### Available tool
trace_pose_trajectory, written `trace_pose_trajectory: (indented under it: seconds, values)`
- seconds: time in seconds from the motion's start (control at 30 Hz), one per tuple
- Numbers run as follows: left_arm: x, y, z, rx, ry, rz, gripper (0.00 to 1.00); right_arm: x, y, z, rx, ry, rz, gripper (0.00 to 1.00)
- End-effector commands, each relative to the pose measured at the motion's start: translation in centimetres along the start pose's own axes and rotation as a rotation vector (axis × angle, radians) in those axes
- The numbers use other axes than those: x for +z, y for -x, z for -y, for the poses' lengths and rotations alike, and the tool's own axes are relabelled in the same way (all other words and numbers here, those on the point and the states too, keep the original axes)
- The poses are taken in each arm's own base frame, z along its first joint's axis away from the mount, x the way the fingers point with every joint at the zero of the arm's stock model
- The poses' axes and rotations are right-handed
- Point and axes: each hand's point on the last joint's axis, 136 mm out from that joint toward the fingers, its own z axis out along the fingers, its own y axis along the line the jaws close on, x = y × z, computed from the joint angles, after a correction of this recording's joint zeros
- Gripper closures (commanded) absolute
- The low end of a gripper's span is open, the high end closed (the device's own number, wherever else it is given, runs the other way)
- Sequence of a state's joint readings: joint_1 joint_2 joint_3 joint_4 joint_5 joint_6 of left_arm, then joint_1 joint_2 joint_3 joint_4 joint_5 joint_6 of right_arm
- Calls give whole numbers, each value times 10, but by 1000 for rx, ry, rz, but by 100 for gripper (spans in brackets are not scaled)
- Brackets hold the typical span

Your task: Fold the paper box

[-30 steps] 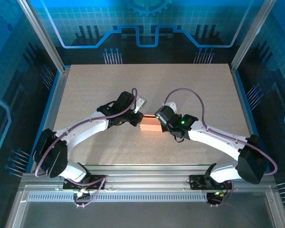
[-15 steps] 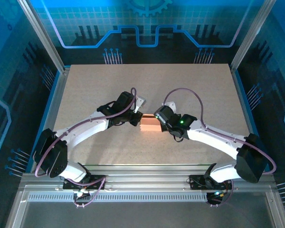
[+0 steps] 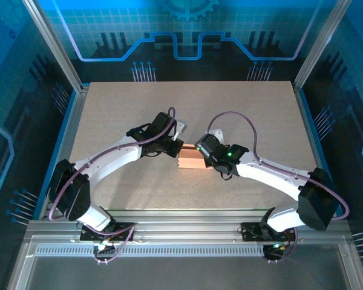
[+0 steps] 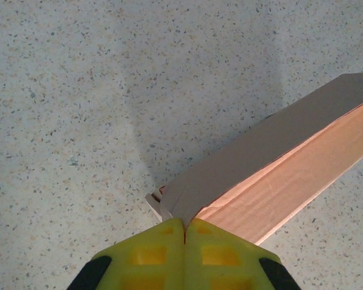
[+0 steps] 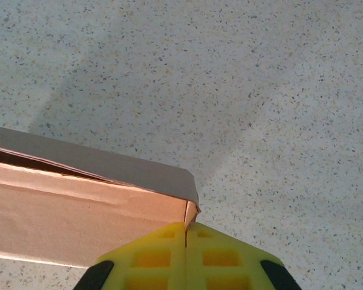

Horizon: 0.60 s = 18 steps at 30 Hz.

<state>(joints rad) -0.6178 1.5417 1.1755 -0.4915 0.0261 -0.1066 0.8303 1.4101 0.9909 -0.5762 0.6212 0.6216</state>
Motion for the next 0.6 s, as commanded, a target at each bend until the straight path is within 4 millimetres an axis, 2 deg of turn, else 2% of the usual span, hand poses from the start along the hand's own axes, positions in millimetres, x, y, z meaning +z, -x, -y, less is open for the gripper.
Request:
trace_pose_trajectory:
  seconds: [0.0,0.23,0.3,0.37,0.57]
  values:
    - [-4,12,12,-73,-65,-8,100,1,0,-10,-13,23,-19,100]
    - [1,17,15,-99,-95,-10,99,2,0,-10,-31,4,-12,100]
    - [2,15,11,-89,-77,2,82,0,2,-9,-26,2,-6,100]
    - [1,12,8,-78,-63,9,77,-1,3,-8,-24,-3,-3,100]
    - [-3,1,1,-49,-29,-6,71,-2,5,-7,-23,-11,-5,100]
